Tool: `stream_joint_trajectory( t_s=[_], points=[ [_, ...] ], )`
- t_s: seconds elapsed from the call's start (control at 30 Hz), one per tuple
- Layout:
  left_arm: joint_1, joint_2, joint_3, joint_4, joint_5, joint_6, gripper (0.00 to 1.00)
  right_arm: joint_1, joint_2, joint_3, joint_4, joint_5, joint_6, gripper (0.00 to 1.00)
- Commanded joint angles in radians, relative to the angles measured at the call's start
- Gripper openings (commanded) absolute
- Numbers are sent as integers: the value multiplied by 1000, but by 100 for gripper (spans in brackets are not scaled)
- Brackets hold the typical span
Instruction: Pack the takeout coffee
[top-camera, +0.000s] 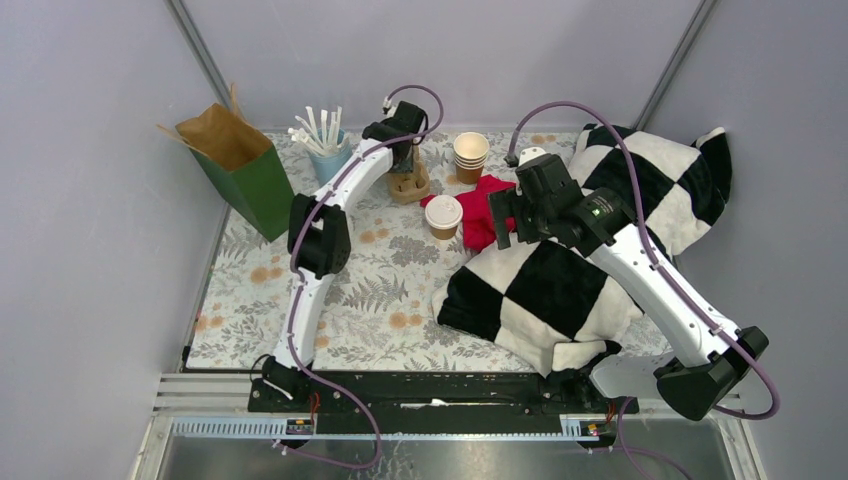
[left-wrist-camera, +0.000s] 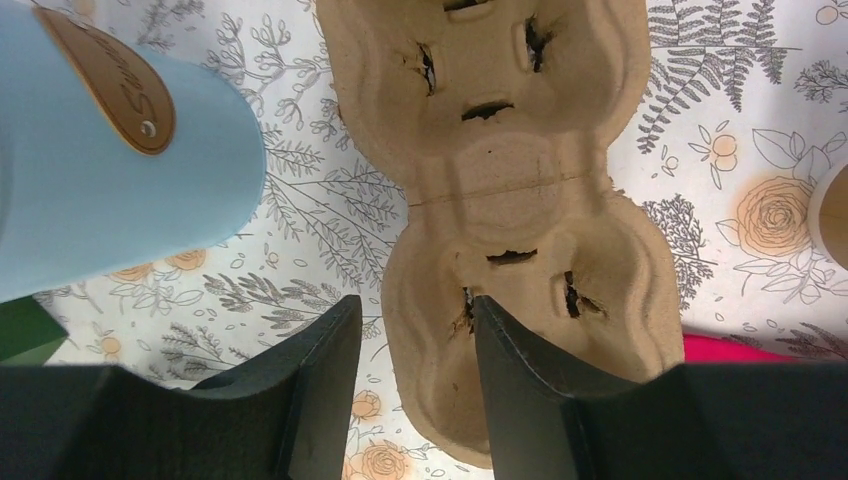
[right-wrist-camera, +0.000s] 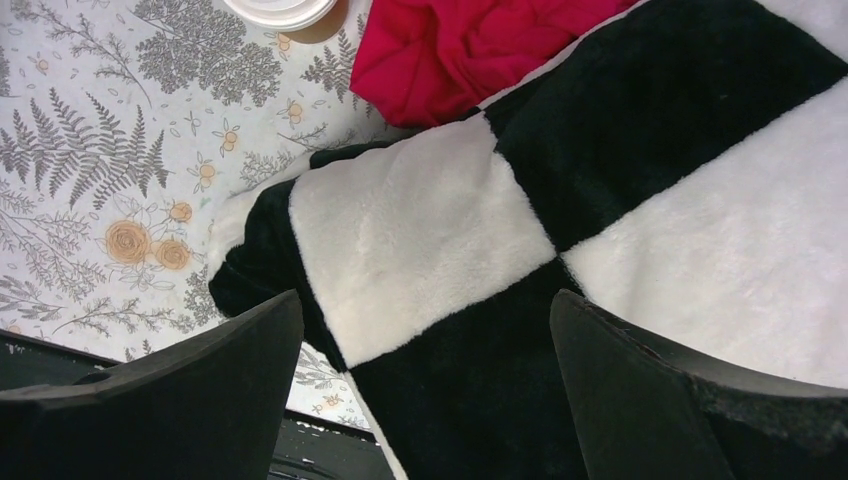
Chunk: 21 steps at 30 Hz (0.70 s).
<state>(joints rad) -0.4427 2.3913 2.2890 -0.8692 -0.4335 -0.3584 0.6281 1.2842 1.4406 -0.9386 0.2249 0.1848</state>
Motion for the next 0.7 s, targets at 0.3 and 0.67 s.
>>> stream_joint_trajectory(
  t_s=[0.3, 0.67],
  points=[
    [15, -136, -117, 39, 336, 87, 62, -42, -37, 20, -7, -2, -33, 100],
    [15, -194, -118, 44, 386, 179, 64, -45, -32, 35, -26, -19, -1, 100]
  ],
)
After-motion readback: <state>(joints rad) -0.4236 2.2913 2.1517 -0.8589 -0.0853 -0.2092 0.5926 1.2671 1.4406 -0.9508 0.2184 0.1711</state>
